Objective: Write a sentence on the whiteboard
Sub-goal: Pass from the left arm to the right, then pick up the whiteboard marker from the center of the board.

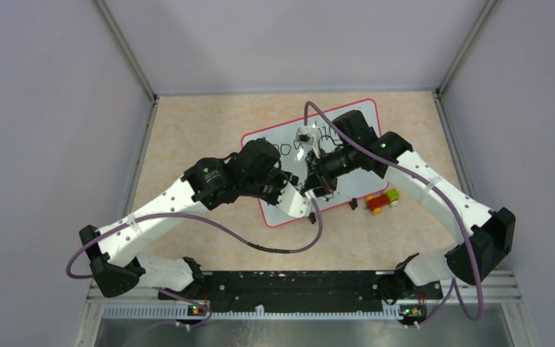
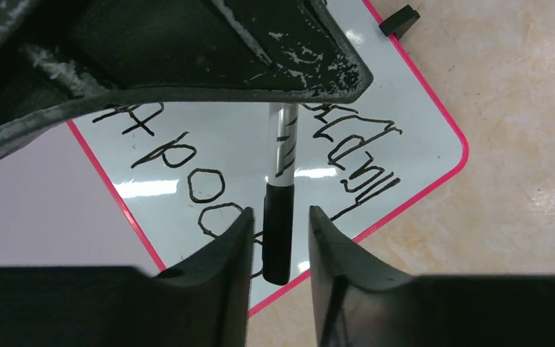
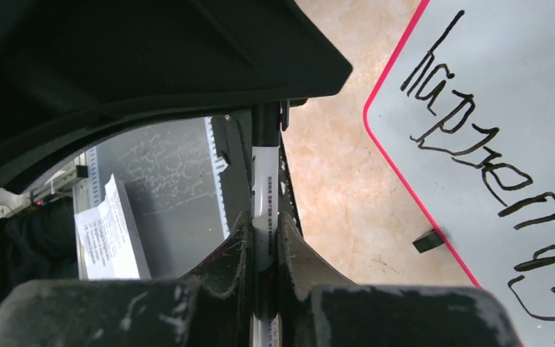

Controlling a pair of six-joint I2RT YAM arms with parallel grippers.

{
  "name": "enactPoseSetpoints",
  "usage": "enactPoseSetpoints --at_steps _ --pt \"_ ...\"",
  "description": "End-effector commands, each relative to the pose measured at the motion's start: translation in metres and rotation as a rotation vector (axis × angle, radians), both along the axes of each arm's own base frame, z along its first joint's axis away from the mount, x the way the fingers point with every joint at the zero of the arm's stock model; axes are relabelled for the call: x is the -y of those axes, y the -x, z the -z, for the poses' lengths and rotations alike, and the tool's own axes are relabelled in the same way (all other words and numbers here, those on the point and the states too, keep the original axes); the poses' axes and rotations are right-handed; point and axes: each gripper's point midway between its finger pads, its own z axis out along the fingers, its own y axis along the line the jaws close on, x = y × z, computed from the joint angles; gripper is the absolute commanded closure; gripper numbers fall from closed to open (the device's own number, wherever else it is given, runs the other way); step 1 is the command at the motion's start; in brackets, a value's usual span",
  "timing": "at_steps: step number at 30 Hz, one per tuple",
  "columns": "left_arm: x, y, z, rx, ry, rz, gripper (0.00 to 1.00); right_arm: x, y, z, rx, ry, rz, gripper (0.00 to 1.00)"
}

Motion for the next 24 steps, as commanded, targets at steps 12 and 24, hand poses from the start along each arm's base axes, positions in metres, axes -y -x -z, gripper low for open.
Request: enactPoseSetpoints --at_steps 12,24 --pt "0.019 -0.02 -0.048 -0.181 0.326 -0.255 0.01 0.042 -0.071 -0.056 0.169 -0.124 0.261 1.0" --pt "-0.043 -0.102 -0.091 -0.598 0.781 -0.711 0.01 0.191 -0.158 -0.038 0.235 -0.065 0.72 1.0"
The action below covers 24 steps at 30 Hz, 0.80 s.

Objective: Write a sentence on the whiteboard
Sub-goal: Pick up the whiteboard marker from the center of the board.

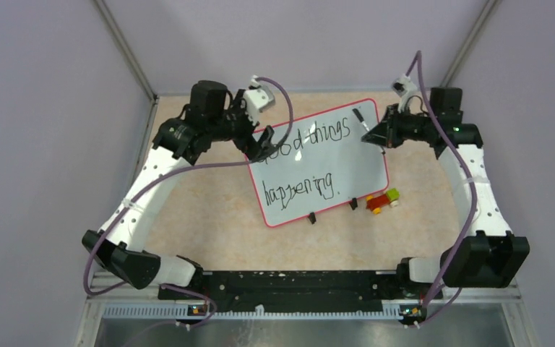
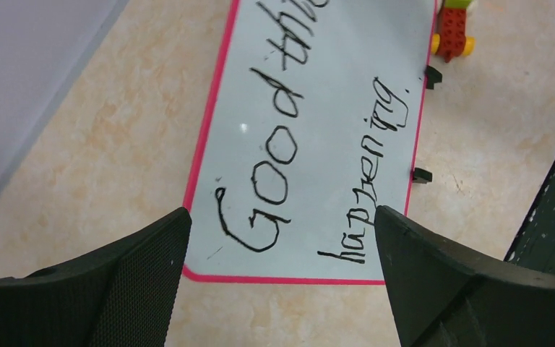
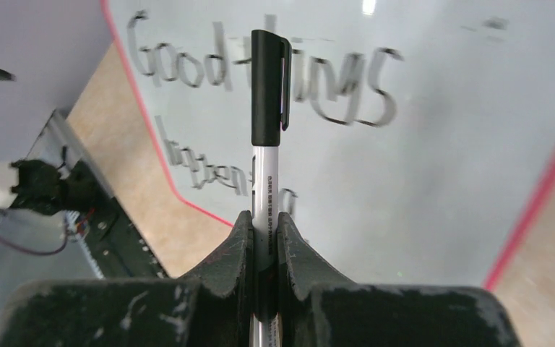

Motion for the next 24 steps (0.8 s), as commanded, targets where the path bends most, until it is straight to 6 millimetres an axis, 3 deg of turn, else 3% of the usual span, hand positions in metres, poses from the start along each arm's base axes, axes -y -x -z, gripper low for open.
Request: enactPoseSetpoints --at_steps 1,4,8,11,15,24 --pt "-0.026 -0.02 -0.032 -0.111 0.238 -0.154 0.01 0.065 -0.021 0.004 0.069 0.042 0.166 1.0" --pt "-0.07 -0.044 -0.029 -0.15 0.29 -0.283 0.01 0.115 -0.033 0.037 0.025 0.136 0.308 1.0" --pt "-0.123 -0.065 -0.007 -0.212 0.316 -0.422 0.01 0.162 -0.039 0.086 -0.008 0.293 0.42 1.0" --pt "-0.152 -0.071 0.019 -0.271 0.333 -0.494 0.01 0.182 -0.042 0.118 -0.032 0.382 0.476 1.0" --pt "-0.167 -0.068 0.051 -0.325 0.342 -0.534 0.01 0.204 -0.049 0.151 -0.098 0.456 0.548 1.0" --pt "-0.174 -0.063 0.079 -0.344 0.326 -0.549 0.01 0.233 -0.06 0.219 -0.209 0.555 0.628 0.97"
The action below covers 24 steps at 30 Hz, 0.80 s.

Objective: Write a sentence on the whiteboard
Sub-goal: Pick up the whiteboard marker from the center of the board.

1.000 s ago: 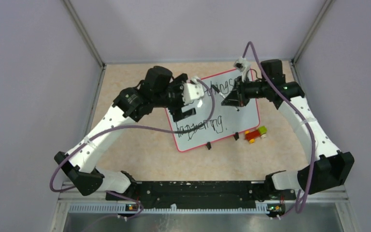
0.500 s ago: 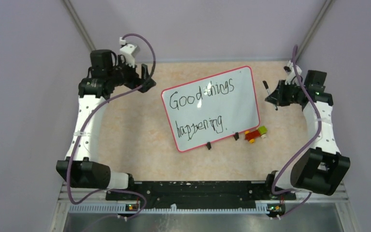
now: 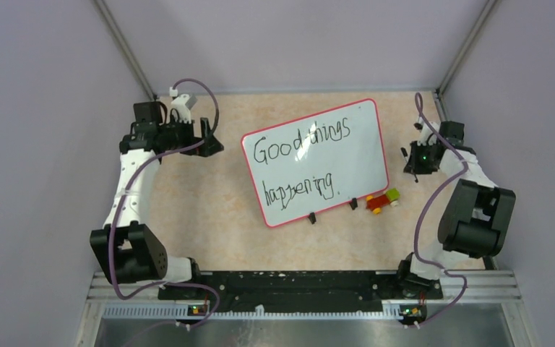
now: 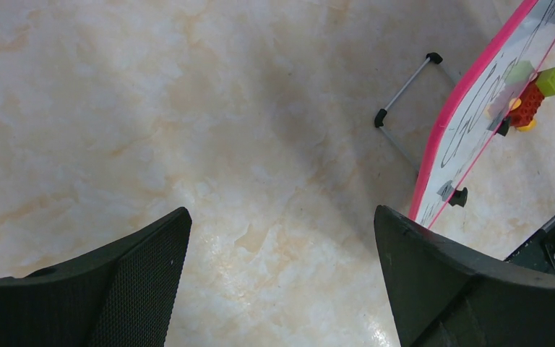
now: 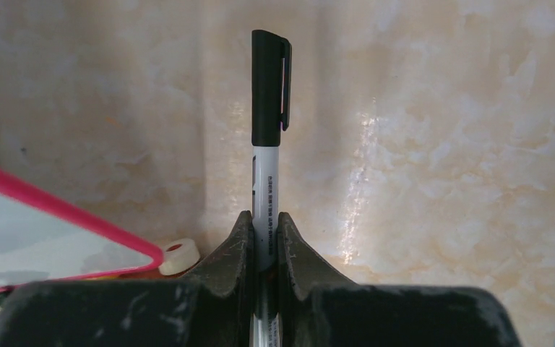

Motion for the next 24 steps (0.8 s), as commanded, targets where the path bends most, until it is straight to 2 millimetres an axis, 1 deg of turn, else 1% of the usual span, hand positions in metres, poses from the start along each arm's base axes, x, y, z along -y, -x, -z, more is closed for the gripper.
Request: enactPoseSetpoints --at_steps 1,6,7,8,11,14,17,19,21,24 --pt "0.001 -0.005 -0.014 0.089 0.003 0.023 0.01 0.028 -0.017 0.02 0.016 0.099 0.061 0.96" --pt "0.004 -0.003 -0.001 0.067 0.011 0.047 0.01 0.035 -0.019 0.047 -0.04 0.106 0.081 0.91" --pt "0.004 -0.003 0.001 0.063 0.01 0.049 0.01 0.034 -0.019 0.052 -0.052 0.102 0.079 0.88" --pt "0.004 -0.002 0.002 0.062 0.01 0.053 0.01 0.034 -0.018 0.055 -0.06 0.099 0.076 0.82" --pt "0.004 -0.002 0.006 0.056 0.007 0.056 0.01 0.032 -0.017 0.062 -0.083 0.088 0.072 0.69" --pt "0.004 -0.002 0.009 0.051 0.005 0.055 0.01 0.031 -0.014 0.063 -0.093 0.081 0.074 0.66" --pt "0.002 -0.003 0.014 0.039 0.0 0.05 0.01 0.028 -0.012 0.058 -0.099 0.071 0.068 0.64" --pt "0.001 -0.003 0.018 0.022 0.0 0.047 0.01 0.027 -0.013 0.05 -0.089 0.066 0.067 0.64" --pt "0.0 -0.003 0.02 0.005 -0.003 0.037 0.01 0.027 -0.015 0.036 -0.067 0.067 0.065 0.63" --pt "-0.002 -0.004 0.021 -0.016 0.0 0.027 0.01 0.023 -0.019 0.01 -0.032 0.05 0.053 0.57"
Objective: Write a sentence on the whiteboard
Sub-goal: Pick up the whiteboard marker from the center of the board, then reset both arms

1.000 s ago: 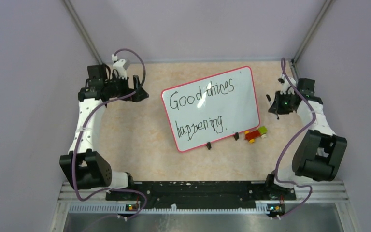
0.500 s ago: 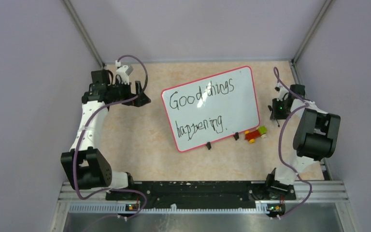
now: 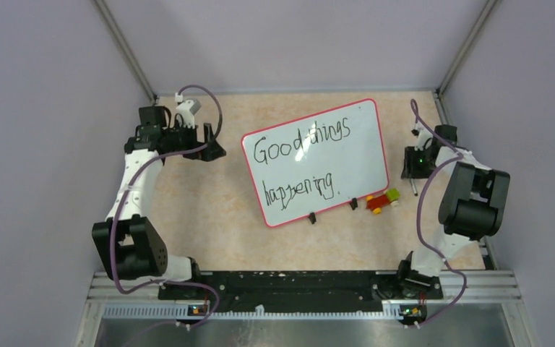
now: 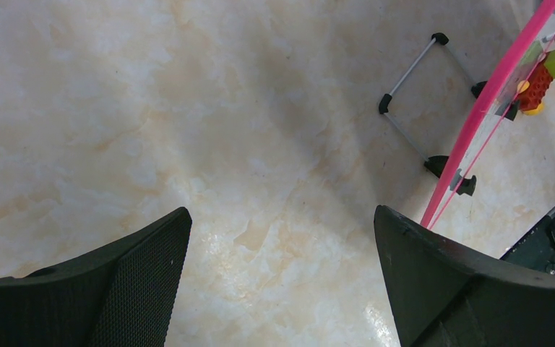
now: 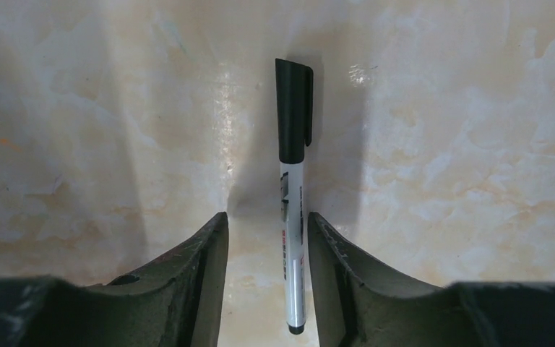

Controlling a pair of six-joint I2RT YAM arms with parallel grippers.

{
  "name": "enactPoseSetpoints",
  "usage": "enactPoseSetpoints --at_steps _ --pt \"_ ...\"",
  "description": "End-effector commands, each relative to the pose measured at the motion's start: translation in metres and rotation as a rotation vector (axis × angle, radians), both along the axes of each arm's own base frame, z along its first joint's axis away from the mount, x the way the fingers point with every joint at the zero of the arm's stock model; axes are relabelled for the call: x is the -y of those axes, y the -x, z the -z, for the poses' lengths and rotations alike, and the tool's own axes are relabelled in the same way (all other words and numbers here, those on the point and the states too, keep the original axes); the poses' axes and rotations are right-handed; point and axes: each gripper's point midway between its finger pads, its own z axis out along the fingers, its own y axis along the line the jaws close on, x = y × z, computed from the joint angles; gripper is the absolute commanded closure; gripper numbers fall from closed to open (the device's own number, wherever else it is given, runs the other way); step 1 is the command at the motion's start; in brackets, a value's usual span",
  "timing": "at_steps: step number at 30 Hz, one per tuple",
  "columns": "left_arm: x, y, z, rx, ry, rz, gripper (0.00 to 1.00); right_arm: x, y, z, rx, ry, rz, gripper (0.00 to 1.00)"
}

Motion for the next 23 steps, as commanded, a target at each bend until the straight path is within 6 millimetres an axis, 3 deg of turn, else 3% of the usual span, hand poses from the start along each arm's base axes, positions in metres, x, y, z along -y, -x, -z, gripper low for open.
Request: enactPoseSetpoints --at_steps 1,7,11,14,18,23 --pt "-0.006 -0.005 -0.001 -0.007 -0.003 -0.012 0.01 0.0 -0.014 -0.06 0.098 -0.015 -0.011 0.54" --pt "-0.043 -0.033 -0.025 0.019 -0.009 -0.085 0.01 -0.014 -0.035 -0.151 0.265 -0.071 -0.058 0.28" --pt "-0.083 -0.06 -0.054 0.062 -0.021 -0.155 0.01 -0.025 -0.043 -0.211 0.385 -0.101 -0.099 0.23" --pt "-0.113 -0.075 -0.06 0.065 -0.044 -0.212 0.01 -0.025 -0.047 -0.245 0.465 -0.097 -0.116 0.22" --pt "-0.137 -0.082 -0.057 0.057 -0.075 -0.259 0.01 -0.015 -0.049 -0.27 0.529 -0.109 -0.103 0.21" --pt "-0.147 -0.082 -0.049 0.062 -0.115 -0.284 0.01 -0.009 -0.048 -0.27 0.535 -0.123 -0.103 0.21"
